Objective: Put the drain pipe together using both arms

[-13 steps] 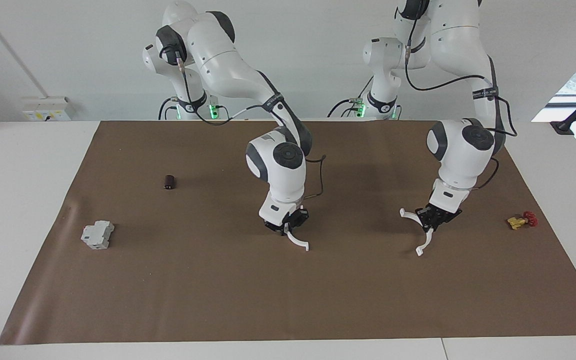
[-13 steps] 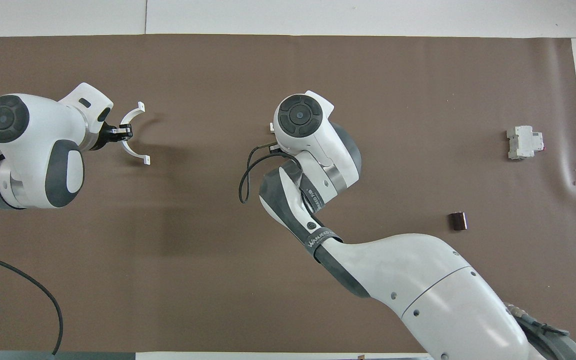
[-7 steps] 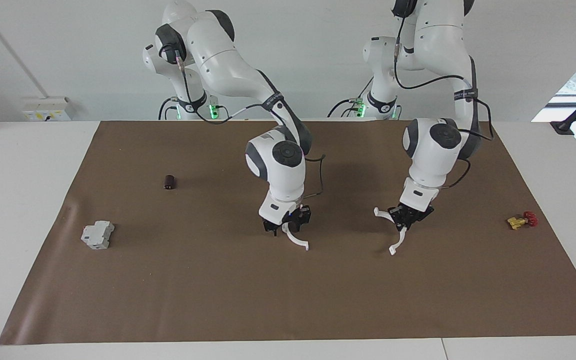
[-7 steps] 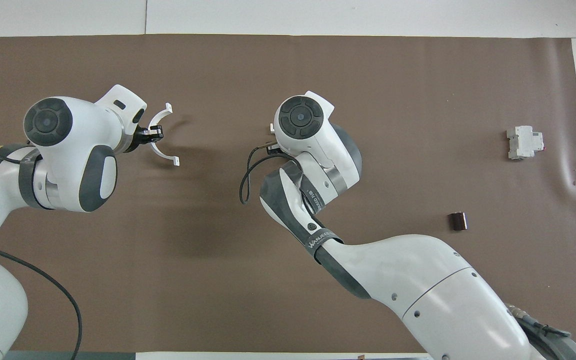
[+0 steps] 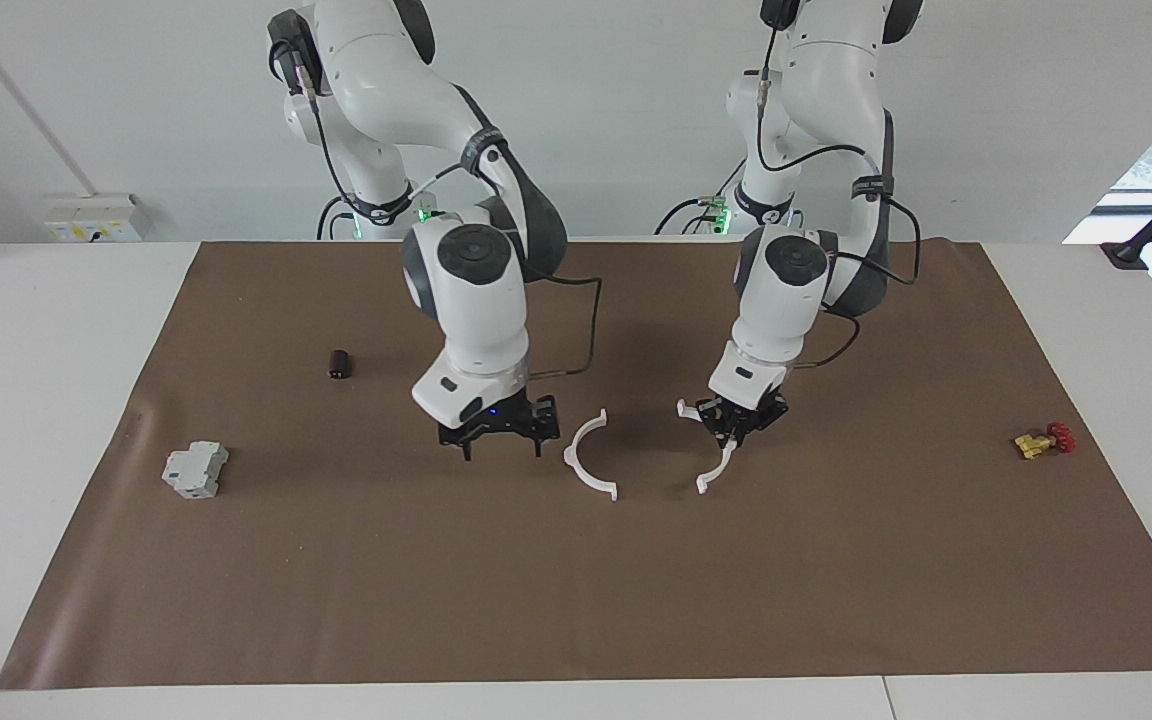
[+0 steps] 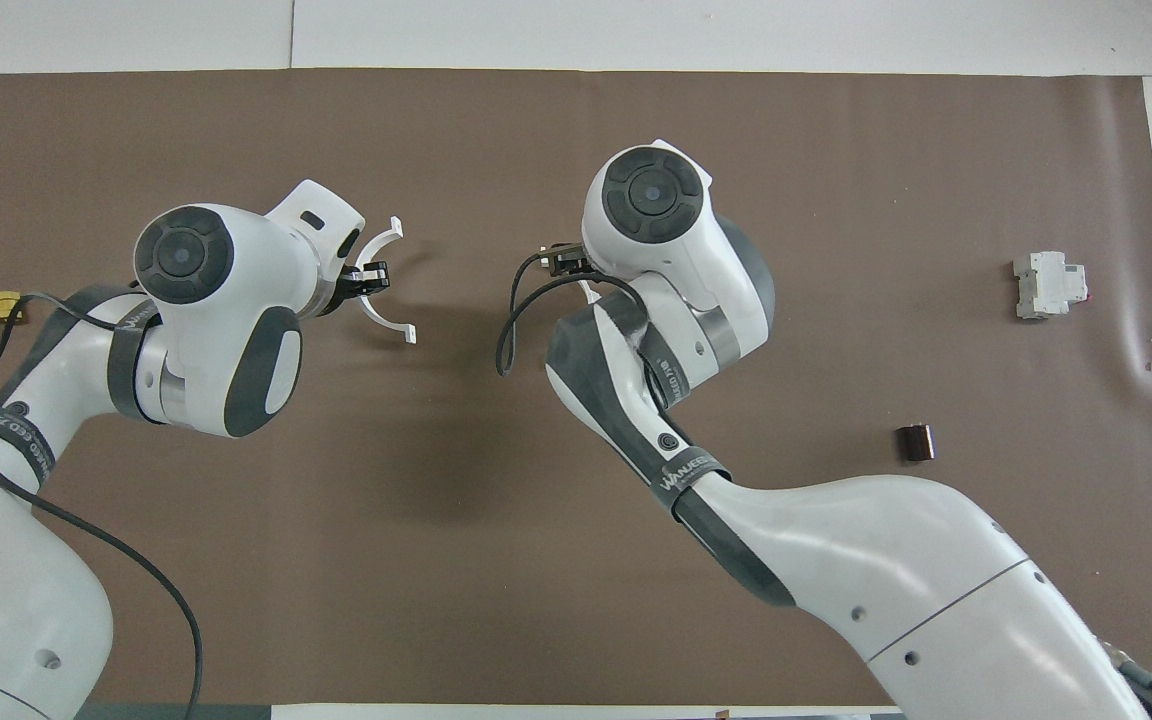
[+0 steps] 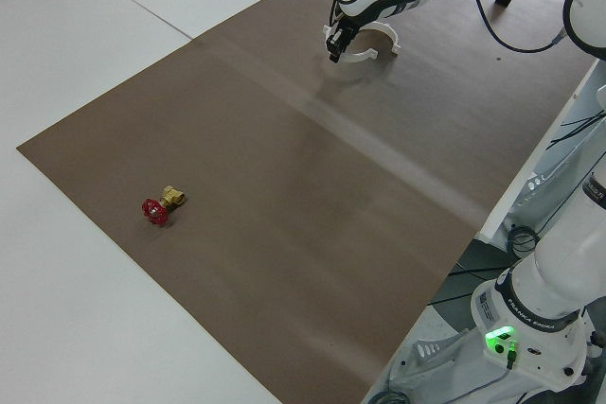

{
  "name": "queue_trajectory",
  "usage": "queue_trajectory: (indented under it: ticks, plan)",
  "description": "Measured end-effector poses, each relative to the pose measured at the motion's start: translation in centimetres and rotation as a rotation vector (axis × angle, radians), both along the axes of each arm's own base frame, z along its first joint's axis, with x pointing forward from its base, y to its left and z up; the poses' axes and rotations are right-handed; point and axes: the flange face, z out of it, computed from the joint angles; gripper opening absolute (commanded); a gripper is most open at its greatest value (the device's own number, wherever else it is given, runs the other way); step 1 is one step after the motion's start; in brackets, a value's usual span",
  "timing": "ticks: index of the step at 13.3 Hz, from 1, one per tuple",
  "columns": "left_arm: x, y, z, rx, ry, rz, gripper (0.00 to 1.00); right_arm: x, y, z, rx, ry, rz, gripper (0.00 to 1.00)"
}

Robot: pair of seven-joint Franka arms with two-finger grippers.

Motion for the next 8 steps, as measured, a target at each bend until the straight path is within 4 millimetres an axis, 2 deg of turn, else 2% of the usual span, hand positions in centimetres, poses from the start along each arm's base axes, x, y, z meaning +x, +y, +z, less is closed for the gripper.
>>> queue_trajectory:
  ticks: [2, 4, 8]
  plan:
    - [-0.4, -2.7, -0.6, 0.006, -0.002, -0.019, 0.00, 0.1, -6.0, 3.6, -0.016, 0.035, -0.041, 1.00]
    - [-0.5, -4.3, -1.2, 0.018, -0.005, -0.046, 0.00, -0.8, -11.2, 7.1, -0.026, 0.074, -0.071, 1.00]
    - [-0.9, -6.1, -1.9, 0.027, -0.006, -0.079, 0.00, -3.4, -18.4, 12.4, -0.029, 0.158, -0.098, 1.00]
